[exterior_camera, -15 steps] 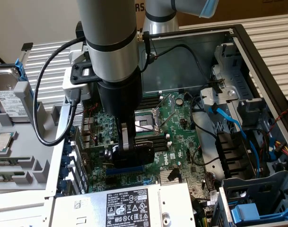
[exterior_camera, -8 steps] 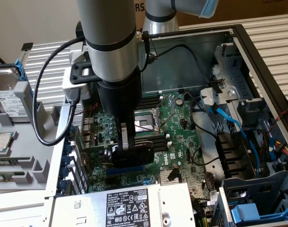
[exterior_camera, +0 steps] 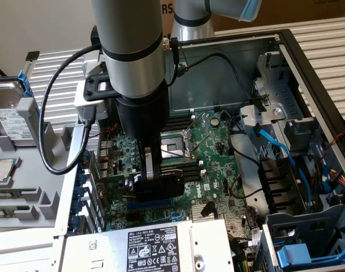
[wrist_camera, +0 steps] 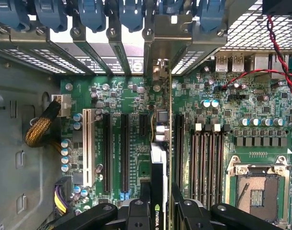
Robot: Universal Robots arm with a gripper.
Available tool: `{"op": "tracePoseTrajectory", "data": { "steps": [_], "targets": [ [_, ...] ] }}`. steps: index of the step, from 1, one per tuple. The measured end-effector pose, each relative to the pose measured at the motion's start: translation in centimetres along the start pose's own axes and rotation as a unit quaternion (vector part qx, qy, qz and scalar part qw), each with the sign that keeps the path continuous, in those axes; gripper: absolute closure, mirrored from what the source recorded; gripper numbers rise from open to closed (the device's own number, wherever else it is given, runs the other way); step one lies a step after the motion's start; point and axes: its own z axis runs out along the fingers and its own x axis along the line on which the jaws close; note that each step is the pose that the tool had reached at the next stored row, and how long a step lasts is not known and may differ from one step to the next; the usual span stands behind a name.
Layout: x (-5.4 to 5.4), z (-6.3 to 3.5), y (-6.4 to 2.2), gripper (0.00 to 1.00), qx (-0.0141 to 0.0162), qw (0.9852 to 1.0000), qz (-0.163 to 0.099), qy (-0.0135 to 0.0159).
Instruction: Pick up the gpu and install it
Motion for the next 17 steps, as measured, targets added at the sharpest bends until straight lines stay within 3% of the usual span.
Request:
{"op": "tracePoseTrajectory", "data": {
  "steps": [17],
  "targets": [
    [-0.05,0.38,0.08,0.73,0.0000,1.0000,0.000,0.0018]
  ]
}}
